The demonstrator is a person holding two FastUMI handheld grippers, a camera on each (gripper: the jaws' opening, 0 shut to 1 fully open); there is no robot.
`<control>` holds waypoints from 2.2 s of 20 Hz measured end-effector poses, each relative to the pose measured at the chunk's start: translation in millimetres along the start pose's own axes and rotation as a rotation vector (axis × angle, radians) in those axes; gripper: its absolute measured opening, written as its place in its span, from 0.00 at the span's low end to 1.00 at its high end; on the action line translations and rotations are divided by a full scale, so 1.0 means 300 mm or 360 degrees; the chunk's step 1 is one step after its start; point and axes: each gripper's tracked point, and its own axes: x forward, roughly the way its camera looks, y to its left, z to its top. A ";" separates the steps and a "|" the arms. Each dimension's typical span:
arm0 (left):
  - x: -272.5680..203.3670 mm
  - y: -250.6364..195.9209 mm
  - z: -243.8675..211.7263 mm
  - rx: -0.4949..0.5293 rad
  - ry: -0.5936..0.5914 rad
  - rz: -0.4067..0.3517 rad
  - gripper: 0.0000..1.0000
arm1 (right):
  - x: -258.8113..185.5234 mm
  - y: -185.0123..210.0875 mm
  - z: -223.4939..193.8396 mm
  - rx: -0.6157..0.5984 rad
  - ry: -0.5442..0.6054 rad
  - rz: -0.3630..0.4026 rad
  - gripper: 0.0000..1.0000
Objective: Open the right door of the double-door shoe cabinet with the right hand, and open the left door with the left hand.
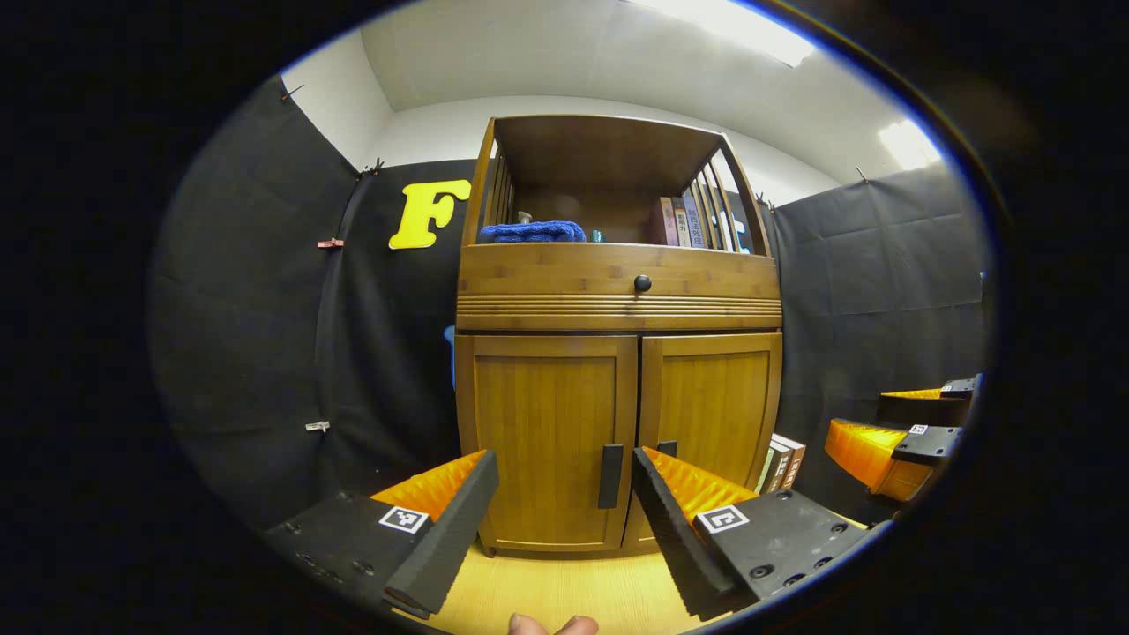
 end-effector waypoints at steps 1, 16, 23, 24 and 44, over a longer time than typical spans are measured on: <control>-0.001 0.000 0.002 -0.0005 -0.0001 -0.0001 0.95 | -0.001 0.005 -0.004 0.0004 0.0001 0.0003 0.98; 0.009 0.003 -0.019 0.0032 -0.0027 -0.0030 0.95 | 0.273 0.172 -0.048 0.0035 -0.0069 0.0095 0.98; 0.075 0.042 -0.073 0.0033 0.0024 -0.0003 0.95 | 0.522 0.230 -0.270 0.0135 0.0098 0.0123 0.98; 0.085 0.050 -0.092 0.0037 0.0037 0.0000 0.95 | 0.566 0.232 -0.303 0.0139 0.0126 0.0117 0.98; 0.109 0.161 -0.211 0.0032 0.0145 0.0051 0.93 | 0.886 0.262 -0.596 0.0196 0.0342 0.0097 0.27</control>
